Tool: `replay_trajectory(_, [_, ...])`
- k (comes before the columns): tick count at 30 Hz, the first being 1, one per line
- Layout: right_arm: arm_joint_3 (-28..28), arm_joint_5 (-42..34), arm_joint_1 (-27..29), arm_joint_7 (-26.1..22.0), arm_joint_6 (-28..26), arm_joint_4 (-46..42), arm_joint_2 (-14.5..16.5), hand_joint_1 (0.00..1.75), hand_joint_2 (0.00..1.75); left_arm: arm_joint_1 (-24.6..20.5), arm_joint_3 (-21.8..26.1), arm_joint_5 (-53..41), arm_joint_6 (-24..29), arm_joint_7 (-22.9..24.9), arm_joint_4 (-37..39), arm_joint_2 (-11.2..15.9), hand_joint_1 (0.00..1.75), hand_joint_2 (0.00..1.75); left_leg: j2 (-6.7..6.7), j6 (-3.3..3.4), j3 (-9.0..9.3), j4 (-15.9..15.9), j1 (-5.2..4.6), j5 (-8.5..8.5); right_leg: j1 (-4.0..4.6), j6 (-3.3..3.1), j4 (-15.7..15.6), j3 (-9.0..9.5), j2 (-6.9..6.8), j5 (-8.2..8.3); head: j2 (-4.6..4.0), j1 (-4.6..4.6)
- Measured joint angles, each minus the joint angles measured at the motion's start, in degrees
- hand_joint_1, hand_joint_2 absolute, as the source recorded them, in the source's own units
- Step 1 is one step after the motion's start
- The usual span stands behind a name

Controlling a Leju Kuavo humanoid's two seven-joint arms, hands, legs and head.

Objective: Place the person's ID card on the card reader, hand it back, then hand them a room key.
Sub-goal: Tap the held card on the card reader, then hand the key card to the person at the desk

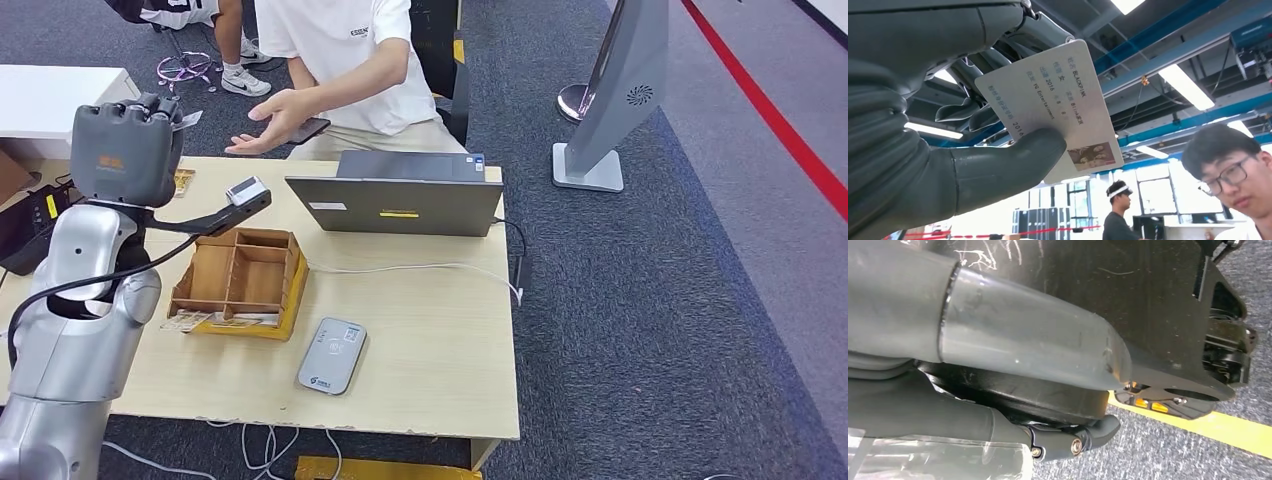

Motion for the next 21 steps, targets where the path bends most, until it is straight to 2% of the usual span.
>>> replay_trajectory(11, [0.08,0.2,-0.1,0.28,-0.48,-0.26,0.04,0.0,0.0,-0.77,0.04,-0.96,-1.39,0.05,1.03,-1.23,1.75,1.75,0.05,0.0,-0.01,0.0,0.01,0.0,0.01,0.01,0.01,-0.06,0.04,0.01,0.0,-0.02])
replay_trajectory(18, [0.38,1.27,-0.1,0.87,-0.48,-0.26,0.04,0.0,0.0,0.43,0.03,-0.9,-1.5,0.04,1.08,-1.28,1.75,1.75,0.04,0.0,-0.03,0.0,0.01,0.0,0.01,0.01,0.0,-0.06,0.02,0.0,0.0,-0.02])
replay_trajectory(21, [0.63,1.75,-0.1,0.88,-0.48,-0.26,0.04,0.0,1.31,1.05,0.04,-0.89,-1.35,-0.03,1.43,-1.22,0.44,1.75,0.04,0.0,-0.03,0.0,0.01,0.0,0.01,0.01,0.01,-0.06,0.03,0.0,0.0,-0.02])
